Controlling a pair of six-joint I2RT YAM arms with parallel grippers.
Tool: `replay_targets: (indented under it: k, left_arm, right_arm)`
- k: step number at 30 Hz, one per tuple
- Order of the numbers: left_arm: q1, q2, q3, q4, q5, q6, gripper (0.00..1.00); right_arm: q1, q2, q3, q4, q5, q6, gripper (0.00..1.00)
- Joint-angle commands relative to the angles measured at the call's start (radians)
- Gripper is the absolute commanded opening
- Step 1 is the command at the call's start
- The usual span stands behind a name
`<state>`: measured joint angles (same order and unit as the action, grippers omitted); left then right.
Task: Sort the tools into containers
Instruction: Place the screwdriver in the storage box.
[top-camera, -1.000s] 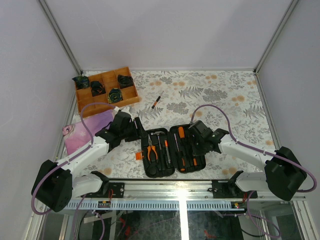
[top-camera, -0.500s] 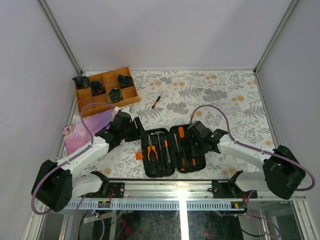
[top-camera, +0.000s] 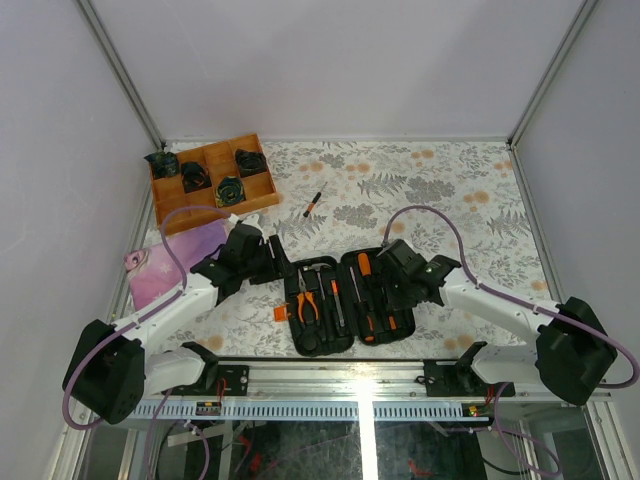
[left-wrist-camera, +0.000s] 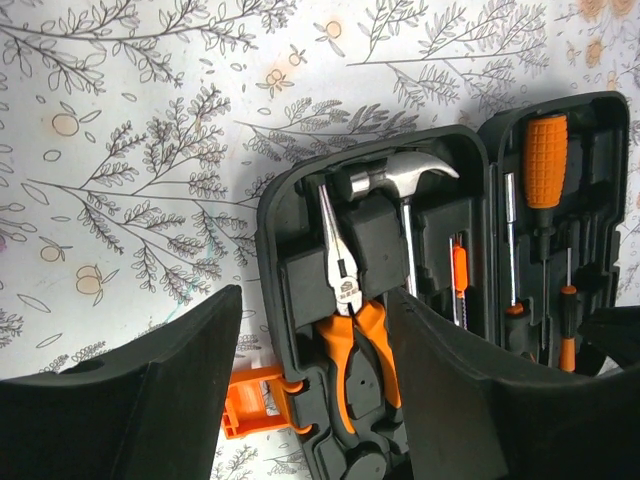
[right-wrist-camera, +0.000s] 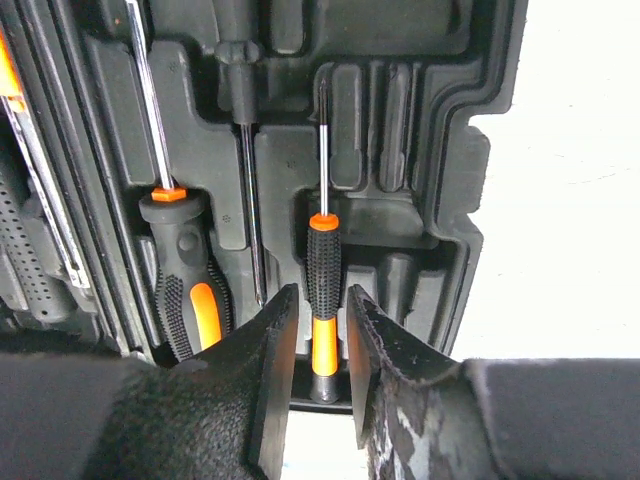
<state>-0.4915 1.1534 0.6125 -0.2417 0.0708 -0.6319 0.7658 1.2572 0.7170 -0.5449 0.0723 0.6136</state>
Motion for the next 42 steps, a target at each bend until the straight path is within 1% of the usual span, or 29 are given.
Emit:
replay_targets:
  k: [1, 6, 14, 20, 26, 34, 42]
  left_arm:
    - [-0.006, -0.016, -0.026, 0.033, -0.014, -0.003, 0.59]
    - [-0.005, -0.017, -0.042, 0.039, -0.007, -0.012, 0.58]
    - [-0.006, -0.01, -0.082, 0.095, 0.064, -0.035, 0.58]
    - [-0.006, 0.024, -0.089, 0.095, 0.061, -0.048, 0.47]
    - [-0.005, 0.061, -0.09, 0.133, 0.045, -0.043, 0.4]
    - [-0.005, 0.12, -0.114, 0.197, 0.04, -0.042, 0.36]
    - [-0.005, 0.146, -0.118, 0.201, 0.046, -0.035, 0.31]
  right_arm:
    - [0.005, -0.025, 0.066, -0.046, 0.052, -0.016, 0.31]
    - [0.005, 0.001, 0.065, -0.028, 0.038, -0.027, 0.24]
    - [0.005, 0.037, 0.05, 0.006, 0.007, -0.035, 0.23]
    - [0.004, 0.048, 0.047, 0.012, 0.005, -0.038, 0.23]
    - [0.005, 0.051, 0.044, 0.014, -0.001, -0.041, 0.22]
    - [0.006, 0.056, 0.051, 0.01, 0.005, -0.047, 0.22]
    - [0.005, 0.073, 0.039, 0.012, -0.006, -0.051, 0.19]
